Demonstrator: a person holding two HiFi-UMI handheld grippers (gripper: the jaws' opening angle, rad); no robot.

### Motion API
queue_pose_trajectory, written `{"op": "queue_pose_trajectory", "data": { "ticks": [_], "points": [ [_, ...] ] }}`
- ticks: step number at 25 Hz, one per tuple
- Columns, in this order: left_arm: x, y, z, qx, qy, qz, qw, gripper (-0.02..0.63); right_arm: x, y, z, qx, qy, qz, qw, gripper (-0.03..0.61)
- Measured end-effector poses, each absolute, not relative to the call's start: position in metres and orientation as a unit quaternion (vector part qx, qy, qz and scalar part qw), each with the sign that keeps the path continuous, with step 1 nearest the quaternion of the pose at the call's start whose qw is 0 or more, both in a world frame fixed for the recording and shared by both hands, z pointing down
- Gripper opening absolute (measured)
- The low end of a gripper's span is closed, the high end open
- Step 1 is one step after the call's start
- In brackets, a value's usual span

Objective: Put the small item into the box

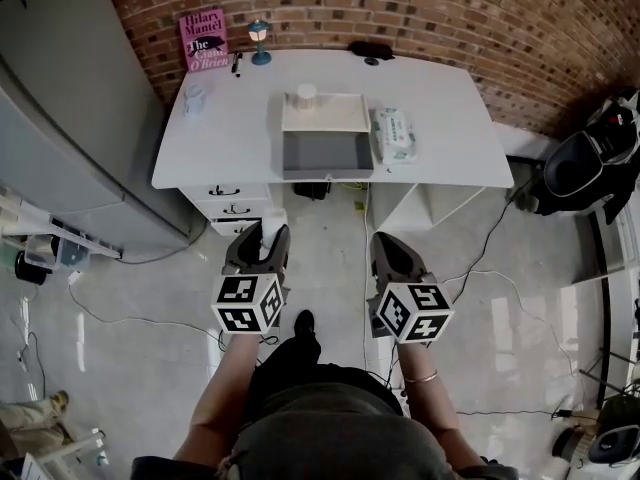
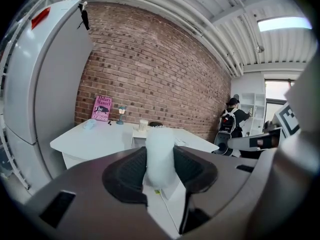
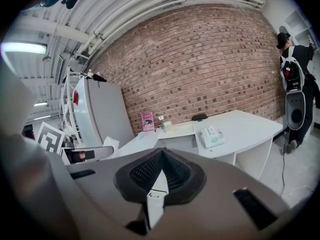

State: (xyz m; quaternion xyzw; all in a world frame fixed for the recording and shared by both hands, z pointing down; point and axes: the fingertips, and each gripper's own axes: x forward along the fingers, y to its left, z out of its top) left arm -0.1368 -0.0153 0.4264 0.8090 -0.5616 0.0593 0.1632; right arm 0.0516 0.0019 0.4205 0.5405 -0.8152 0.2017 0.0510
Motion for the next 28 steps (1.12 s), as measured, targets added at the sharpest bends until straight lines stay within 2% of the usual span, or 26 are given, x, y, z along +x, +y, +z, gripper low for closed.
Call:
{"op": "queue_pose_trajectory", "data": {
  "ticks": [28],
  "points": [
    [-0.166,-0.106,0.423,0.819,-0.550,0.053,0.155,0.173,0.029,-0.078,0.416,0.558,-0.804,0.194,0.061,0.006]
  ]
}}
